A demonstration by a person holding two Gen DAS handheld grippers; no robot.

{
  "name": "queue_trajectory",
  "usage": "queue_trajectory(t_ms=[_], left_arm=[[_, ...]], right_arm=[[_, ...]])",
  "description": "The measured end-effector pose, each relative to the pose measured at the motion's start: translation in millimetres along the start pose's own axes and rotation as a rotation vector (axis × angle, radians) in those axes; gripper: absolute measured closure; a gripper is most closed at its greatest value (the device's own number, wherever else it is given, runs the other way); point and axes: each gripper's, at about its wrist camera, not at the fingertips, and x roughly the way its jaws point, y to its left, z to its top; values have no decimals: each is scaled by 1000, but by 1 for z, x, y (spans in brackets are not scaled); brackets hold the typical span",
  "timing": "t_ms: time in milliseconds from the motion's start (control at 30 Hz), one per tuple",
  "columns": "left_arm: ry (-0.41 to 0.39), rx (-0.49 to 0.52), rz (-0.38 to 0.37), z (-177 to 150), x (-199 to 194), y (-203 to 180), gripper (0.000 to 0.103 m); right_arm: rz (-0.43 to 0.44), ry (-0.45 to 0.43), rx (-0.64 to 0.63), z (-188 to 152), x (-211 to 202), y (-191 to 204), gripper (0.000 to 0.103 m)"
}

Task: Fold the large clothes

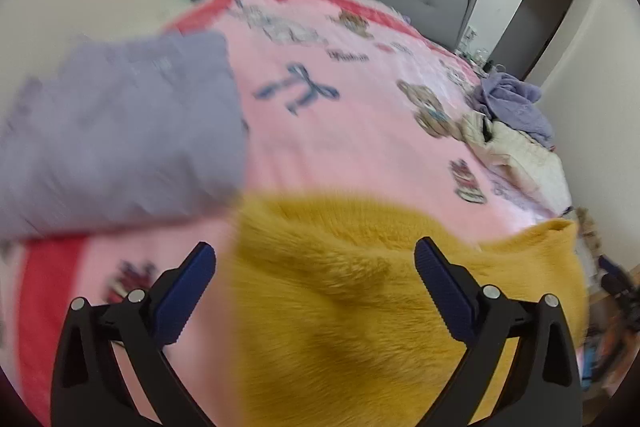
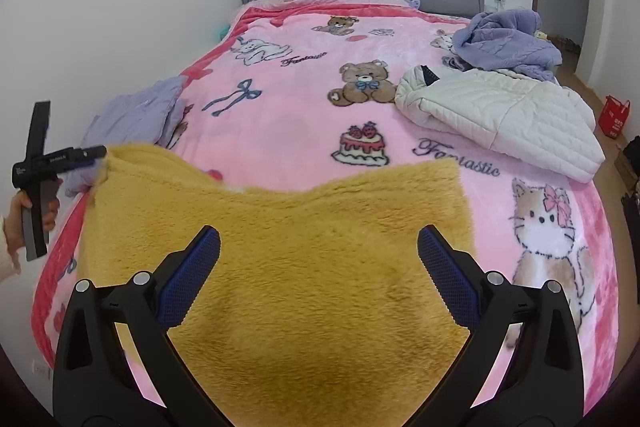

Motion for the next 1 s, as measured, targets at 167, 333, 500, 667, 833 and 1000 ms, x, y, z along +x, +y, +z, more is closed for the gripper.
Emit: queue_trajectory(t_ms=[167,333,500,667,833,1000], left_arm=[[4,-28,-41,6,-13,11,5],[13,27,-34,-8,-18,-24,5],[95,31,-174,-50,-10,-71,5],[172,73,-100,-93,22,-90,5],[189,36,-90,-107,50,-81,4],[190,90,-18,-105,62,-91,4]], right_arm=[[-3,-7,-3,-4,-4,8,8],[10,-11,-7,-5,-4,12,8],[82,20,-104,-15,-4,27,18],[46,88,-231,-38,12,38,18],[-2,187,-204,-68,49,12,18],[12,179,-143,-74,63,0,17]])
